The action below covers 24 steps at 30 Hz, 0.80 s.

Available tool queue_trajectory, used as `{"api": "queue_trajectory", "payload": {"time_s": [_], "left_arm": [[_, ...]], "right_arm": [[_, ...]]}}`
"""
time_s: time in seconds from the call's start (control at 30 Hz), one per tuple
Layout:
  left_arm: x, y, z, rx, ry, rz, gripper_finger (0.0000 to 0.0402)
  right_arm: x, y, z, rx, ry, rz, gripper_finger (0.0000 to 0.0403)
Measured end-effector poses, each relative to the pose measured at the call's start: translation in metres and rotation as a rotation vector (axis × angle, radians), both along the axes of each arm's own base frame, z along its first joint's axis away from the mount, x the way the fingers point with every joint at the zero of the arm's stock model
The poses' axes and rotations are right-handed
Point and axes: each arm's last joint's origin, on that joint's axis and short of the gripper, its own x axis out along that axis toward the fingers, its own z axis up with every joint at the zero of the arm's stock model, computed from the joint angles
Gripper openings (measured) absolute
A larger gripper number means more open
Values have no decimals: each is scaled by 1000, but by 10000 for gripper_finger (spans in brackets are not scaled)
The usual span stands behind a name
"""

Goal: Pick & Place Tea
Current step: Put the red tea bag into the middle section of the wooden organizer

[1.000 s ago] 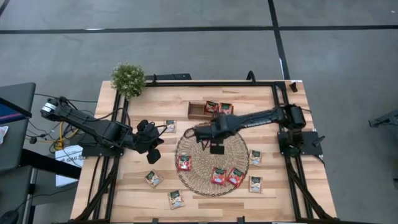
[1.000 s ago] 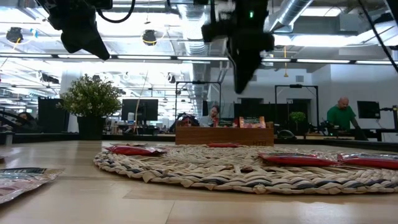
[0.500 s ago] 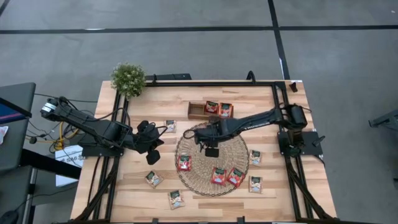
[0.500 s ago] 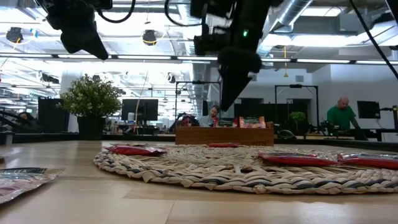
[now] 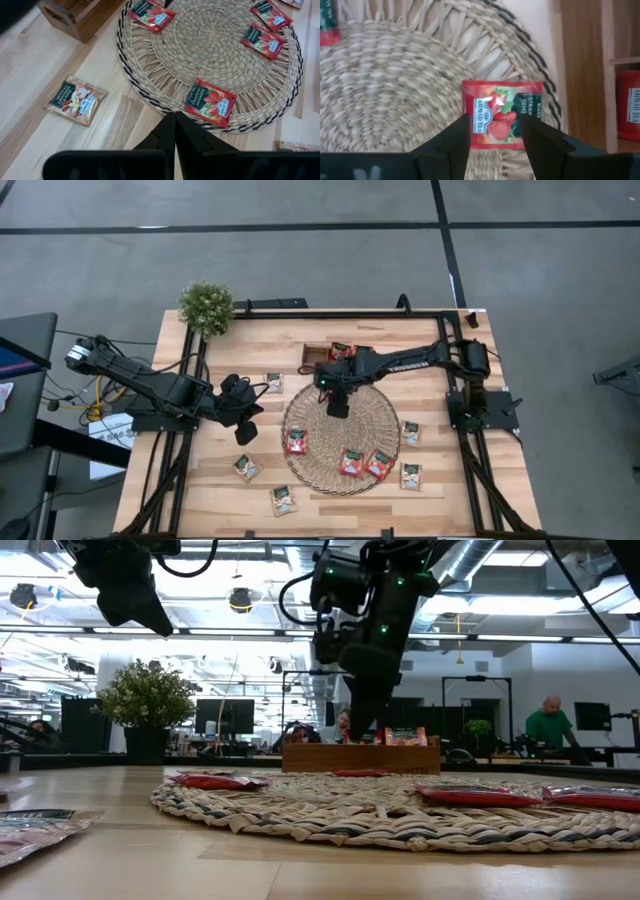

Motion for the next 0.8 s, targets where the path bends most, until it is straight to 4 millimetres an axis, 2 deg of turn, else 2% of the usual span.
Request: {"api": "queue_trajectory", "payload": {"time_s": [0.2, 0.53, 0.67, 0.73, 0.8], "left_arm": [[0, 0, 0, 0, 0, 0, 0], [0, 0, 0, 0, -1, 0, 0], [0, 0, 0, 1, 0, 0, 0], [0, 0, 0, 0, -1, 0, 0], [0, 0, 0, 0, -1, 1, 0]], "right_arm": [[0, -11, -3, 13, 14, -17, 158], [1, -15, -14, 13, 48, -8, 155], [-1, -15, -28, 19, 117, -11, 150], [6, -15, -33, 16, 84, -9, 148], [2, -15, -37, 22, 130, -9, 147]]}}
